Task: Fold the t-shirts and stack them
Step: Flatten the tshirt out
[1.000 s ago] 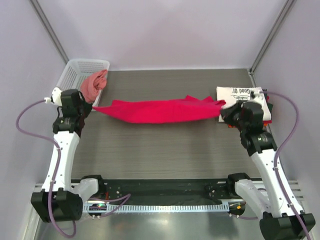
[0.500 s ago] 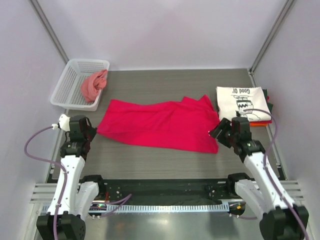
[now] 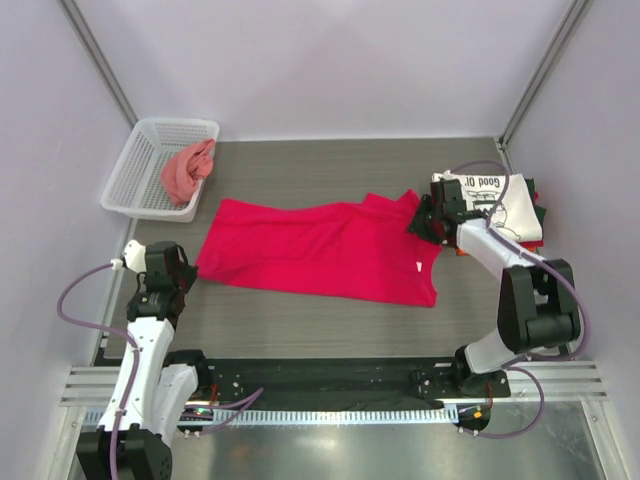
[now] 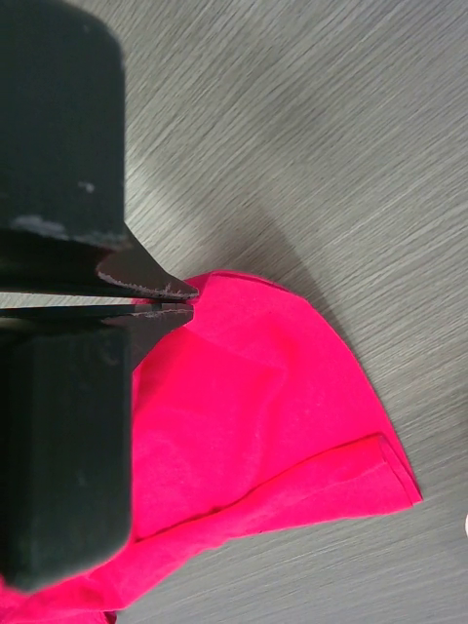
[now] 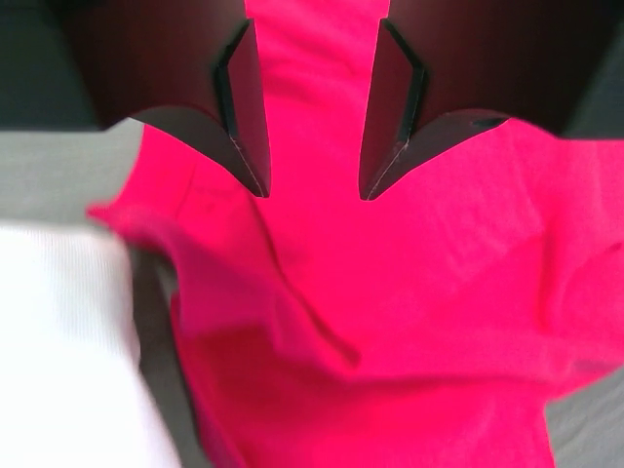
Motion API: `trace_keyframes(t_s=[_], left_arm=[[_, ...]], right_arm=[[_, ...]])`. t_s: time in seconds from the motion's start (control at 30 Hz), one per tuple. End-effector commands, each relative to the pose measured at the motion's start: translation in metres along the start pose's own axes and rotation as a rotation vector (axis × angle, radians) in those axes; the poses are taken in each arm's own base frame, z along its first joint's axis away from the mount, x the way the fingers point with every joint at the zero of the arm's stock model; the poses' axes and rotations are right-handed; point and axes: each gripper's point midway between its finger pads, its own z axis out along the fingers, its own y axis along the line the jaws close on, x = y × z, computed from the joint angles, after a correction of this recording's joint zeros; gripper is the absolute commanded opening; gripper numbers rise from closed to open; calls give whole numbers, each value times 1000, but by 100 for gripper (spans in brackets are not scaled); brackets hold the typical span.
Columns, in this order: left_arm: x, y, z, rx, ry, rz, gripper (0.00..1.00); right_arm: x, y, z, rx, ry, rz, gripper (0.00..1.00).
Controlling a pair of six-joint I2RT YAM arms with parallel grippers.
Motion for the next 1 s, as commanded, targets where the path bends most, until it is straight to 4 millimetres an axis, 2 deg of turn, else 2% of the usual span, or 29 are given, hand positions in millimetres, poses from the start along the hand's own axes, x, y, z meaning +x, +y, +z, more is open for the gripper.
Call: trace_keyframes(t_s=[0.0, 0.03, 0.13, 0.17, 0.3, 0.5, 0.67, 0.83, 0.97], left_arm=[[-11, -11, -3, 42, -38, -14, 1], [-12, -11, -4, 40, -36, -14, 0], [-13, -13, -5, 44, -38, -12, 0], [-14, -13, -6, 44, -40, -14, 0], [-19, -17, -9, 54, -51, -21, 0], [-20, -16, -10, 53, -58, -21, 0], [-21, -17, -10, 55, -60, -20, 0], [-22, -17, -11, 56, -63, -20, 0], [-24, -18, -12, 54, -69, -15, 0]], right_arm=[[-46, 14, 9, 11, -119, -37, 48], [-54, 19, 13, 8, -127, -42, 48], [-58, 23, 30, 13, -108, -51, 48], [-55, 23, 40, 14, -89, -55, 48], [-61, 31, 53, 5, -79, -75, 44], [-54, 33, 73, 29, -35, -100, 44], [-52, 35, 79, 42, -26, -118, 40], [-49, 36, 80, 45, -20, -128, 19], [-52, 38, 65, 30, -41, -124, 11]])
